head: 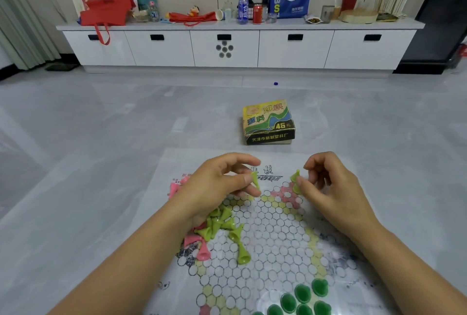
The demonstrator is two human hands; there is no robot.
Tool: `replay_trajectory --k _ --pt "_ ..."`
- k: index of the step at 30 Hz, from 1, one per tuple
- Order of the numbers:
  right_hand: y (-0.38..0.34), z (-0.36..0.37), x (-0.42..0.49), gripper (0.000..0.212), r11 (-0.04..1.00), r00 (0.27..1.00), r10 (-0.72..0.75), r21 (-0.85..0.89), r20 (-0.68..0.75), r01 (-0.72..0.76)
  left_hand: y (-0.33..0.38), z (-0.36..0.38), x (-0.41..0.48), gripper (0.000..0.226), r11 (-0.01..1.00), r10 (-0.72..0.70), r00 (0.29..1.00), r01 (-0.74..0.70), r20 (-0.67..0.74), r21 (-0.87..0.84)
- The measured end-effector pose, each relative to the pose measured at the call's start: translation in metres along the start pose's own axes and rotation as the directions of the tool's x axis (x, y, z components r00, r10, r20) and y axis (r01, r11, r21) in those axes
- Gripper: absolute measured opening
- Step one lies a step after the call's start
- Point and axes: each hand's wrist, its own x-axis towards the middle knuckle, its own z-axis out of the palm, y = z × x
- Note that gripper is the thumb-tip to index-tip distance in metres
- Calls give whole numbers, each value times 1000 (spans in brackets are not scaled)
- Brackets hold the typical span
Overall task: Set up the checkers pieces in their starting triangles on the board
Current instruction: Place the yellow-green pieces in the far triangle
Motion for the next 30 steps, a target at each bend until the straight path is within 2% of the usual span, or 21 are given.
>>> replay_trajectory --k 4,7,9,11,15,18,23,27,30 --pt "-9 6 -4 27 984 973 -170 79 155 160 -2 12 -4 14 995 -47 998 50 40 -81" --pt "-12 9 -4 25 965 950 -260 86 175 248 -4 18 -4 11 999 -32 997 33 63 -5" --pt "-14 10 -4 15 953 943 -298 99 152 285 -5 19 -4 13 997 -17 997 11 73 74" --pt "-17 9 -4 16 961 961 -248 154 122 228 -4 18 -5 14 993 -10 996 0 85 122" --pt "-18 -6 4 20 968 996 8 251 84 -29 -4 11 -3 17 952 43 998 -53 42 300" --pt "-15 -18 10 17 985 986 109 123 124 -124 -5 2 2 16 921 103 994 -80 -41 382" --pt "-19 -27 12 16 987 949 142 -113 281 -114 -5 -7 4 13 886 118 990 -68 -80 458" --pt "-19 -23 9 13 970 932 132 -236 338 -52 -6 -10 4 13 828 99 994 -51 -56 558" --pt "-18 -21 8 15 968 925 128 -249 358 -37 -5 -14 4 13 808 71 997 -31 -44 588"
